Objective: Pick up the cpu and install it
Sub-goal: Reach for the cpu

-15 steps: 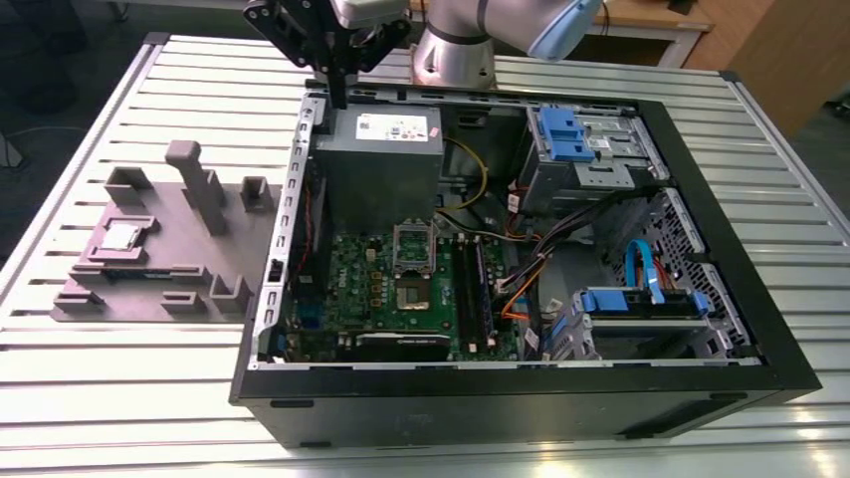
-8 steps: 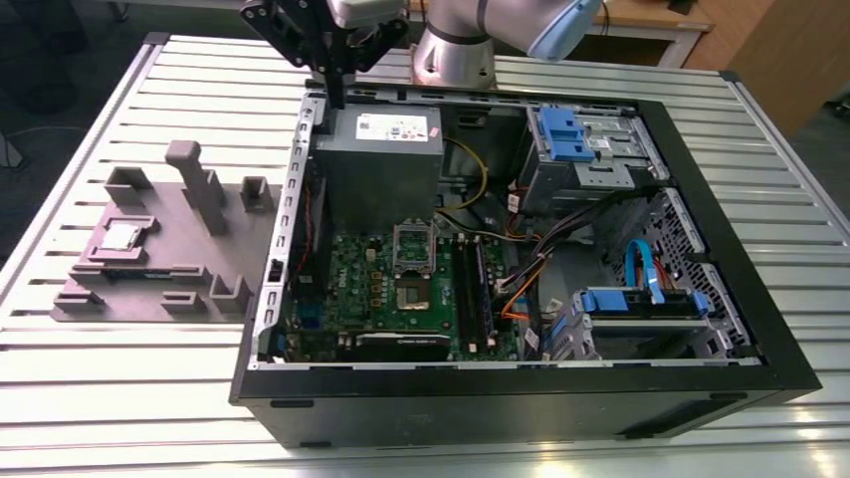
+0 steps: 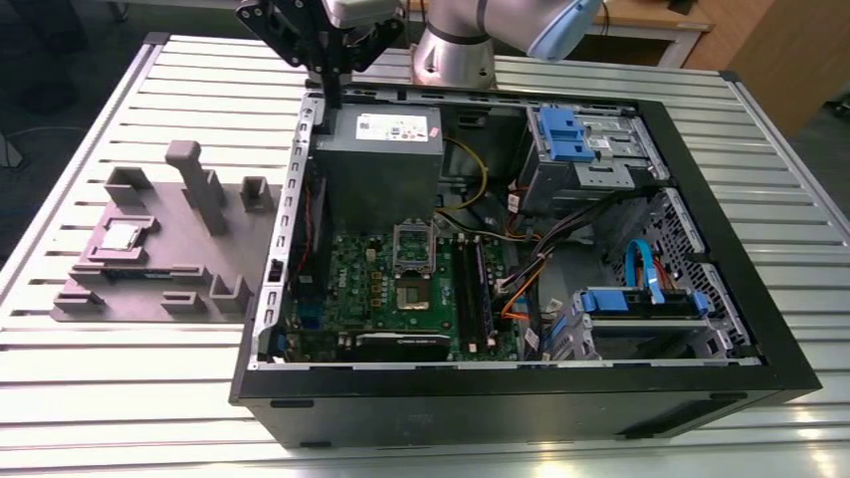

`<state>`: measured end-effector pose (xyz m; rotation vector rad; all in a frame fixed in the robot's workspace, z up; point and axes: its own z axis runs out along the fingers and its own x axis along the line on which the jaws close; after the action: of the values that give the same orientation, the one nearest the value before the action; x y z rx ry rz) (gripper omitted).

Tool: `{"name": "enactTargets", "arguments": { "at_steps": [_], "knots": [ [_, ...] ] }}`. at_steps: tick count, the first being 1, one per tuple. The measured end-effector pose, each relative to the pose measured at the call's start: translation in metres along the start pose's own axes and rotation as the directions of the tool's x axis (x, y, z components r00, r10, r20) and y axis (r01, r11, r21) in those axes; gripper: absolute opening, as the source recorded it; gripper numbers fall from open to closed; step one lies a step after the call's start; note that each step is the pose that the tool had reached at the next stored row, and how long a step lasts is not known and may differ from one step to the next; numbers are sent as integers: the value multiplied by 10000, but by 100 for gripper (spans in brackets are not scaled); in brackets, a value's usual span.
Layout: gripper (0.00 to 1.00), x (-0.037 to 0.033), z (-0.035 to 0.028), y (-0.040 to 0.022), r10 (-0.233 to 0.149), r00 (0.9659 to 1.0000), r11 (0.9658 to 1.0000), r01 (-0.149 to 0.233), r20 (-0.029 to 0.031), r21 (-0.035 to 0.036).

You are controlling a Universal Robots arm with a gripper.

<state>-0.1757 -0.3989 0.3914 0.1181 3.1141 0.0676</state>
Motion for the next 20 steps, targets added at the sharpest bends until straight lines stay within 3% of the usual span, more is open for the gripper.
{"name": "enactTargets", "arguments": {
  "at_steps": [20],
  "knots": [
    [11,49,-1,-4,0,10000,10000,0,0,1]
  ]
}}
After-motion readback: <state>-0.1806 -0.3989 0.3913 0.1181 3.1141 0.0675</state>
